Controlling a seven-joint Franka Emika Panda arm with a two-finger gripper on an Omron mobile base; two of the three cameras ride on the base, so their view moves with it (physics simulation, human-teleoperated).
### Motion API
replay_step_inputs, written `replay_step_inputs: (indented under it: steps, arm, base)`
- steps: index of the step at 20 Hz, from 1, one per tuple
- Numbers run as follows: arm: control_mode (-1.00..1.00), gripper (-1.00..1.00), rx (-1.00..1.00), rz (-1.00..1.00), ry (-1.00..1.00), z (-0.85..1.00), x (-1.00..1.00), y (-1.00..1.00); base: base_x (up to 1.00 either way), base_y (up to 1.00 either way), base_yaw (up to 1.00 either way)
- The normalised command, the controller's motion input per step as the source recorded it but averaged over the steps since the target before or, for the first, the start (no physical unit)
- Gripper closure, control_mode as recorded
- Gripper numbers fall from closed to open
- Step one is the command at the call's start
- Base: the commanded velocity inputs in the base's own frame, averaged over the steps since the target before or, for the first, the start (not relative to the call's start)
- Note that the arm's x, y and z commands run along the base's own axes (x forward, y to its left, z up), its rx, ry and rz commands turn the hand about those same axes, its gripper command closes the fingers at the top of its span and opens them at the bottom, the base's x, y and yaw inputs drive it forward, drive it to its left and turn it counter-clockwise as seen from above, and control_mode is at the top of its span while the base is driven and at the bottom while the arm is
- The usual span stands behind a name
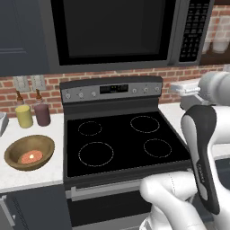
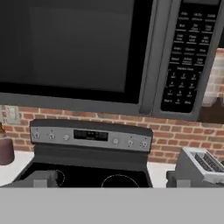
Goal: Open the microwave, place the bowl with waffle inside the microwave, then close the microwave door and turn it on.
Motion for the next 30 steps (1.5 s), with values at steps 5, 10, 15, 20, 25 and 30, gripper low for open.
replay_step_inputs:
  steps: [5,10,15,20,25,30]
  arm:
    - [-1.00,-1.00,0.00,-0.10,-0.38,0.68,-0.21,-0.14]
    - [-1.00,-1.00,0.00,-0.12,-0.44,0.78,-0.36,-0.01]
    - [-1.00,-1.00,0.00,-0.05,-0.24,0.49,-0.45,-0.12]
    - [-1.00,-1.00,0.00,0.00,0.00,0.23,-0.23,-0.20]
    - [-1.00,-1.00,0.02,0.00,0.07,0.01,0.01,-0.23]
    - [-1.00,-1.00,0.05,0.04,0.34,0.00,0.44,-0.18]
  base:
    - [0.00,0.00,0.00]
    - [0.00,0.00,0.00]
    - [0.00,0.00,0.00]
    - [0.00,0.00,0.00]
    - [0.00,0.00,0.00]
    - [0.00,0.00,0.00]
